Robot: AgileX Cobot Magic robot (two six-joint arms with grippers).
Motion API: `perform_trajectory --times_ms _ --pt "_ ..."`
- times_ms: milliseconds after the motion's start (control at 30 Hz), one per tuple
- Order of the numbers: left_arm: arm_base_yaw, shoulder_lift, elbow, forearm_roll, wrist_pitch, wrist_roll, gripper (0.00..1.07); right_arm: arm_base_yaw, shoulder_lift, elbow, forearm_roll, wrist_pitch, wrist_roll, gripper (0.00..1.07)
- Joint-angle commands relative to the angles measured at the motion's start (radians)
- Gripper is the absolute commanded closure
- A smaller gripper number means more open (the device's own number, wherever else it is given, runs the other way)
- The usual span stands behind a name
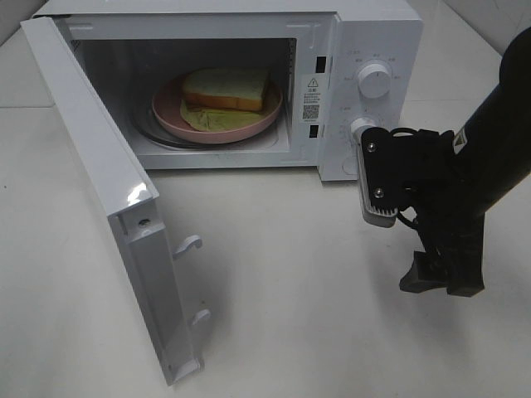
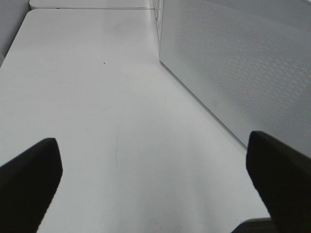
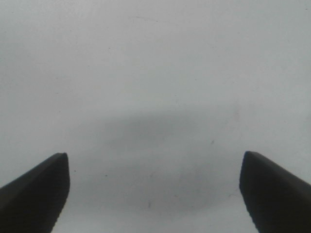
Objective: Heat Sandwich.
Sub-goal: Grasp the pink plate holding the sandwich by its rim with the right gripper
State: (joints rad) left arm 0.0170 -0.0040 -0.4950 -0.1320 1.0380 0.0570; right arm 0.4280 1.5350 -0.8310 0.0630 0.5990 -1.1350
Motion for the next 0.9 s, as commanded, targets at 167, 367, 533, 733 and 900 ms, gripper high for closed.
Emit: perform_trajectory --times_ms 167,367,533,733,900 --pt "0.004 -0.024 0.003 -0.004 -0.004 -0.003 0.09 -0.003 0.001 -0.097 -0.054 0.049 0.004 0.19" --pt "0.004 -0.024 0.003 -0.004 -0.004 -0.003 0.09 0.032 0.001 -0.155 -0.128 0.045 0.001 0.19" --pt "0.004 -0.024 0.003 -0.004 -0.004 -0.003 0.09 0.067 0.019 -0.218 -0.173 0.042 0.003 0.19" --pt "0.004 -0.024 0.003 -0.004 -0.004 -0.003 0.09 0.101 0.076 -0.291 -0.191 0.04 0.004 0.2" --pt "0.004 -0.024 0.003 -0.004 -0.004 -0.003 0.09 0.138 0.133 -0.349 -0.191 0.023 0.004 0.21"
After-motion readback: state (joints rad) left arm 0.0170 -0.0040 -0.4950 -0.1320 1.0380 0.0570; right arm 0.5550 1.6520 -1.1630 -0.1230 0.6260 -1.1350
